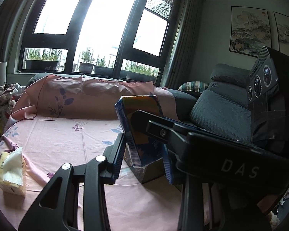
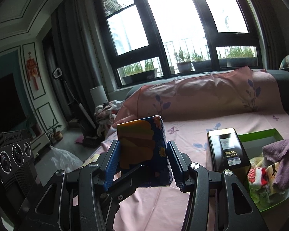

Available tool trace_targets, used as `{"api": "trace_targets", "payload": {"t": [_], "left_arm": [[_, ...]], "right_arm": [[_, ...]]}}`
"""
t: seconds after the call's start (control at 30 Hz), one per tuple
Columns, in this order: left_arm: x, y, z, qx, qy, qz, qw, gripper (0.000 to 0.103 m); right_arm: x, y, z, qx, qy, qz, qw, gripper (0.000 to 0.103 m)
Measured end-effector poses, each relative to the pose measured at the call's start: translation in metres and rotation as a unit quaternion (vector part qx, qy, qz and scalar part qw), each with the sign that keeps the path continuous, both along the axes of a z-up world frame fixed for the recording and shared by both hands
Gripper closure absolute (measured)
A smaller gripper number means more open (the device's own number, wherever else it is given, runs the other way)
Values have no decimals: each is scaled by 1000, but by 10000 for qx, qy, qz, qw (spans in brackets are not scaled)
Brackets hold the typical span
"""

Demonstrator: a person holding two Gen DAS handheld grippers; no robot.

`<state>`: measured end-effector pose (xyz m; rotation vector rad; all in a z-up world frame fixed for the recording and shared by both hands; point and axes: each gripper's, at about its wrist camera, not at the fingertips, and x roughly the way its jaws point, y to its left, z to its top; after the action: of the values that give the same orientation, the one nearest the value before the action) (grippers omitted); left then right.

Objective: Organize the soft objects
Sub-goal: 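Carry the Tempo pack over the green-rimmed box with the right gripper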

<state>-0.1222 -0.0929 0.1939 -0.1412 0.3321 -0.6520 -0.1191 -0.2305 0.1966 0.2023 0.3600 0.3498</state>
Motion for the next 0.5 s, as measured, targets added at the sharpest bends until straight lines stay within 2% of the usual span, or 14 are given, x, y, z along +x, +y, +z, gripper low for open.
{"api": "trace_targets", "payload": {"t": [0.5], "left_arm": [[6,-60,11,340,-71,-486,9982,69]], "right_arm": [[-5,-62,2,475,-40,-491,9977,50]]}}
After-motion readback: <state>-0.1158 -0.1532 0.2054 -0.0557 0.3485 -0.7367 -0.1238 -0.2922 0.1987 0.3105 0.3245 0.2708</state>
